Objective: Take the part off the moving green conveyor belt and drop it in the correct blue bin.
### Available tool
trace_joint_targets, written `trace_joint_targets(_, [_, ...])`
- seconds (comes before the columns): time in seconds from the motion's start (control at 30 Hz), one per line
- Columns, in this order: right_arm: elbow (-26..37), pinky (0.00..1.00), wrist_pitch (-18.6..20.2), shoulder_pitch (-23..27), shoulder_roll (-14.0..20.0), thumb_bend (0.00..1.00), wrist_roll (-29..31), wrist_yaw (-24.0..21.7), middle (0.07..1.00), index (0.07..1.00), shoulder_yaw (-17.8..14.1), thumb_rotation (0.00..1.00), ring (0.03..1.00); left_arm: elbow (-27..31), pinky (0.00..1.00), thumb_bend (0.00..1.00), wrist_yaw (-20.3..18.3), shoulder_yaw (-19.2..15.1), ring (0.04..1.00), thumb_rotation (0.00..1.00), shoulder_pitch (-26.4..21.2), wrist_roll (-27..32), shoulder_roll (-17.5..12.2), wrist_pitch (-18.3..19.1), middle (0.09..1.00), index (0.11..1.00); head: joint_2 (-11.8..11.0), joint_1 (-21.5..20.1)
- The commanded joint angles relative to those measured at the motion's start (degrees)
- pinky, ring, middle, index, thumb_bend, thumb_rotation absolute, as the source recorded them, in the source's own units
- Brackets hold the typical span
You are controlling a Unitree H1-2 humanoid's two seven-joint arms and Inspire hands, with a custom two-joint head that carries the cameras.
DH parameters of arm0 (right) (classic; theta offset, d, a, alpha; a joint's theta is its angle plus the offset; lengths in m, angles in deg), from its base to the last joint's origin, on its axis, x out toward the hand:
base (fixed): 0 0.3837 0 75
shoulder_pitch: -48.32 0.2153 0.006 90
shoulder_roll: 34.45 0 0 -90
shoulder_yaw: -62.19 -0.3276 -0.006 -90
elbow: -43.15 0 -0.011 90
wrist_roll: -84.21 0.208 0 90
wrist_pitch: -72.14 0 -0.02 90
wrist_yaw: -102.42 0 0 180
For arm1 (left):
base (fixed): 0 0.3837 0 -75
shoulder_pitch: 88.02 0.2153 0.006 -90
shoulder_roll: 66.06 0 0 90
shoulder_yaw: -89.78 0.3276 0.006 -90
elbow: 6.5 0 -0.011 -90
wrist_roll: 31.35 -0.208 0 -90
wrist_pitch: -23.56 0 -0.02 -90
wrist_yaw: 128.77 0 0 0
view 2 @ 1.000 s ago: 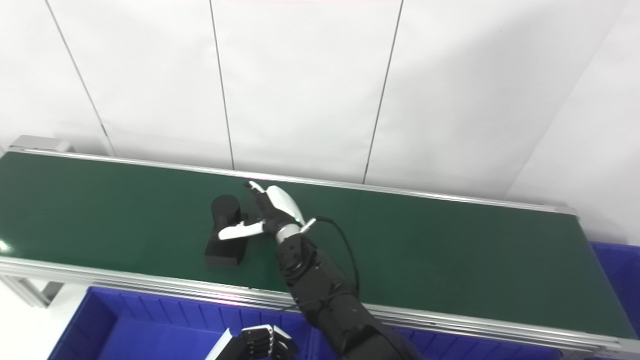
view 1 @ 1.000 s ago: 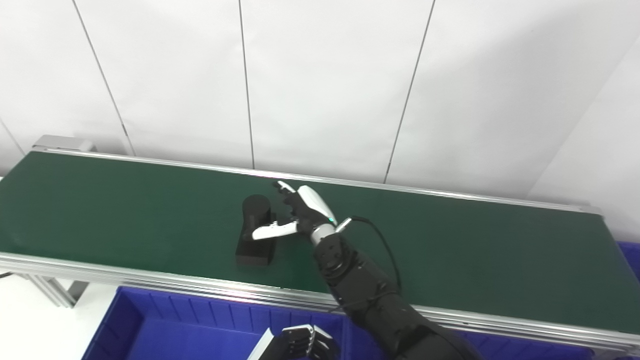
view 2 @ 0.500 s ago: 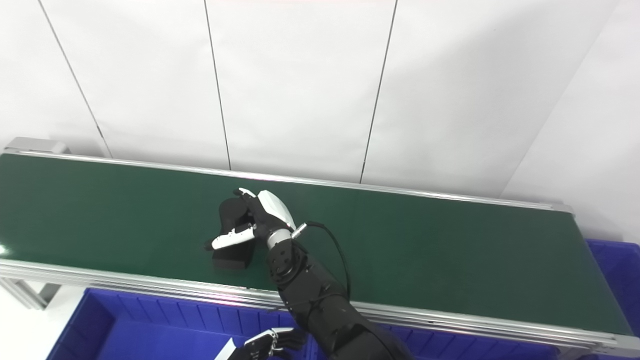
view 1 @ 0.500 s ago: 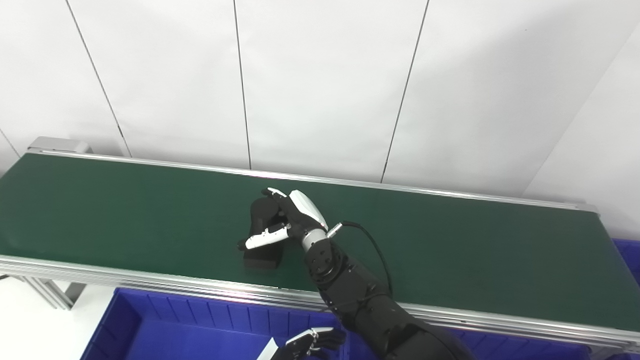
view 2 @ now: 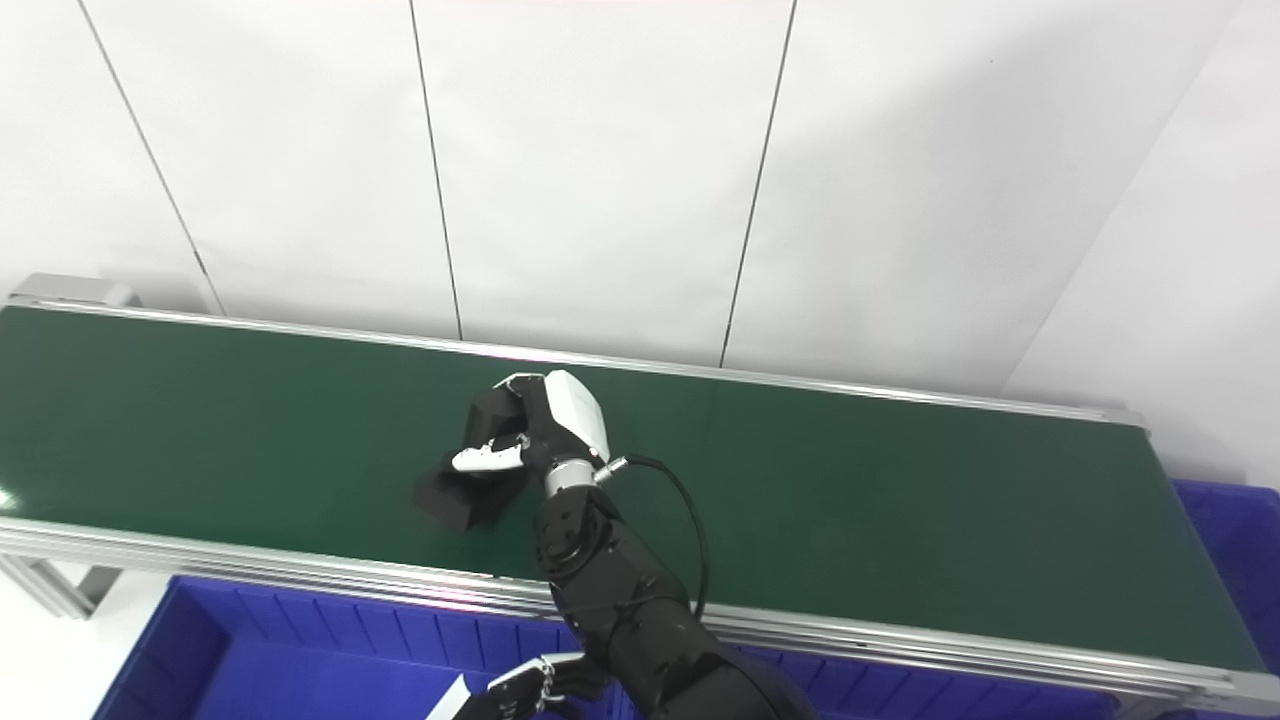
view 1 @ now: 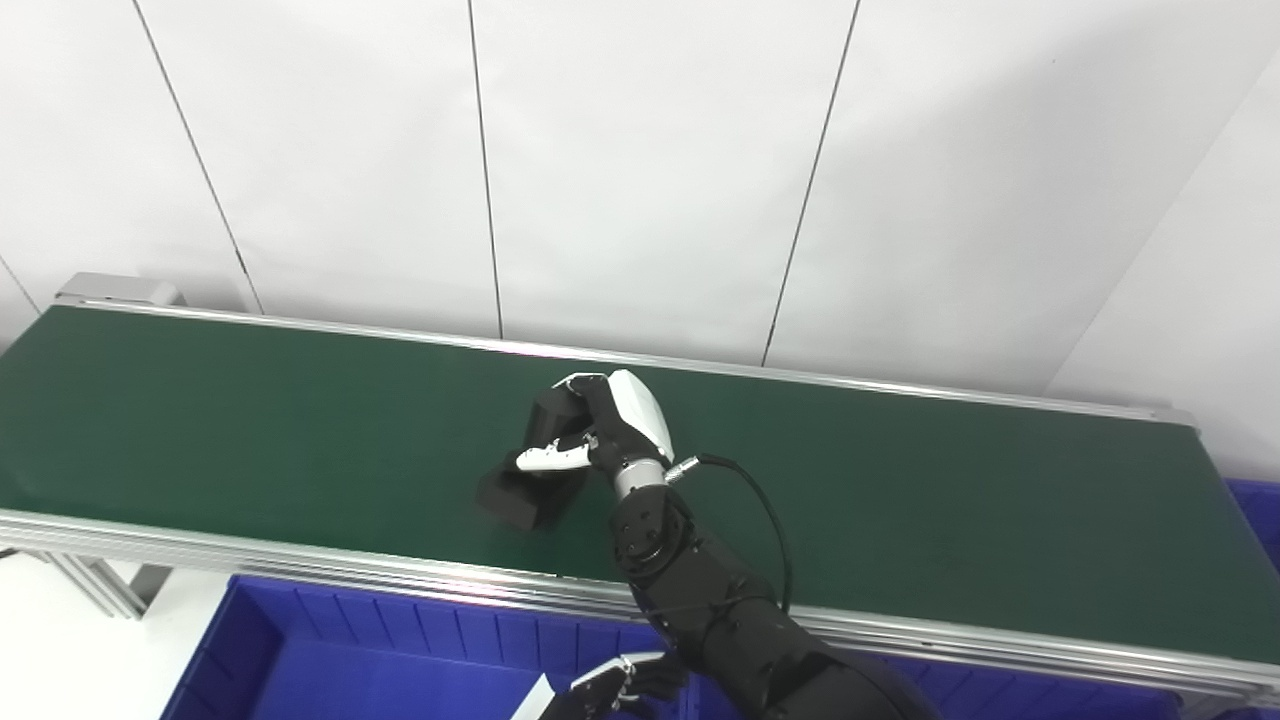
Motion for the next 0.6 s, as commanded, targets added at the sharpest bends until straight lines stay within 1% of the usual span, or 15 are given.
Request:
trace_joint_targets(0.0, [1.04, 0.29, -4.03, 2.10, -1.01, 0.51, -0.35, 2.46, 0.468, 0.534, -0.05, 0.00, 0.371, 0.85, 0.70, 1.00, -0.05, -0.14, 0.764, 0.84, -1.26, 1.03, -0.34, -2.27, 0.800, 0.796, -0.03, -0.12])
trace_joint_targets(0.07, [1.13, 0.28, -4.48, 1.82, -0.86, 0.51, -0.08, 3.04, 0.462, 0.535, -0.24, 0.00, 0.366, 0.44, 0.70, 1.00, -0.24, -0.10, 0.764, 0.84, -1.74, 1.60, -0.55, -2.27, 0.799, 0.796, -0.17, -0.32])
trace_joint_targets(0.13, [1.50, 0.29, -4.68, 1.31, -0.54, 0.51, -0.05, 3.63, 0.474, 0.532, -0.35, 0.00, 0.372, -0.01, 0.69, 1.00, -0.44, -0.13, 0.757, 0.84, -2.23, 2.19, -0.75, -2.28, 0.791, 0.794, -0.27, -0.53])
trace_joint_targets(0.17, [1.73, 0.24, -4.62, 1.05, -0.39, 0.51, -0.09, 3.89, 0.462, 0.535, -0.37, 0.00, 0.357, -0.22, 0.68, 1.00, -0.61, -0.24, 0.746, 0.82, -2.38, 2.62, -0.75, -2.28, 0.781, 0.787, -0.27, -0.57])
trace_joint_targets(0.2, [1.92, 0.24, -4.66, 0.79, -0.26, 0.51, -0.13, 4.25, 0.462, 0.535, -0.42, 0.00, 0.356, -0.34, 0.68, 1.00, -0.75, -0.34, 0.745, 0.82, -2.49, 3.02, -0.73, -2.28, 0.780, 0.787, -0.29, -0.62])
trace_joint_targets(0.23, [2.76, 0.24, -4.88, 0.07, -0.04, 0.51, 0.20, 4.60, 0.477, 0.530, -0.85, 0.00, 0.364, -0.53, 0.68, 1.00, -1.25, -0.58, 0.741, 0.81, -2.54, 3.80, -0.58, -2.28, 0.776, 0.784, -0.26, -0.76])
trace_joint_targets(0.3, [4.09, 0.22, -5.13, -0.94, 0.29, 0.50, 0.70, 4.81, 0.471, 0.532, -1.56, 0.00, 0.358, -0.81, 0.68, 1.00, -2.01, -0.91, 0.746, 0.80, -2.66, 4.60, -0.43, -2.28, 0.781, 0.789, -0.06, -1.04])
trace_joint_targets(0.33, [5.47, 0.21, -5.06, -1.72, 0.53, 0.50, 1.06, 4.65, 0.463, 0.533, -2.02, 0.00, 0.356, -0.91, 0.68, 1.00, -2.16, -1.01, 0.748, 0.80, -2.71, 4.57, -0.43, -2.28, 0.785, 0.793, -0.06, -1.04])
trace_joint_targets(0.37, [7.24, 0.21, -4.85, -2.60, 0.81, 0.50, 1.27, 4.48, 0.477, 0.529, -2.40, 0.00, 0.361, -1.00, 0.68, 1.00, -2.34, -1.16, 0.748, 0.80, -2.76, 4.57, -0.41, -2.28, 0.786, 0.794, 0.10, -1.22])
trace_joint_targets(0.4, [9.66, 0.25, -4.52, -3.78, 1.21, 0.51, 1.36, 4.17, 0.510, 0.498, -2.69, 0.00, 0.418, -1.05, 0.68, 1.00, -2.46, -1.35, 0.750, 0.80, -2.74, 4.59, -0.34, -2.28, 0.787, 0.795, 0.10, -1.22])
trace_joint_targets(0.47, [17.23, 0.30, -2.35, -7.21, 2.25, 0.51, 1.41, 2.67, 0.500, 0.488, -3.18, 0.00, 0.451, -1.11, 0.69, 1.00, -2.41, -1.68, 0.755, 0.81, -2.66, 4.50, -0.19, -2.28, 0.789, 0.791, 0.16, -1.40])
trace_joint_targets(0.5, [22.41, 0.31, -0.99, -9.55, 2.90, 0.50, 1.37, 1.78, 0.587, 0.488, -3.47, 0.00, 0.457, -1.15, 0.70, 1.00, -2.28, -1.87, 0.759, 0.81, -2.55, 4.50, -0.10, -2.28, 0.791, 0.788, 0.35, -1.52])
trace_joint_targets(0.53, [27.19, 0.37, 0.18, -11.71, 3.52, 0.49, 1.24, 1.12, 0.615, 0.486, -3.71, 0.00, 0.462, -1.16, 0.71, 1.00, -2.21, -2.12, 0.768, 0.81, -2.40, 4.54, -0.02, -2.28, 0.795, 0.785, 0.50, -1.78])
trace_joint_targets(0.57, [31.98, 0.40, 0.87, -13.94, 4.18, 0.49, 1.26, 0.34, 0.627, 0.486, -4.05, 0.00, 0.463, -1.14, 0.72, 1.00, -2.25, -2.47, 0.777, 0.81, -2.16, 4.82, 0.16, -2.28, 0.799, 0.783, 0.73, -1.89])
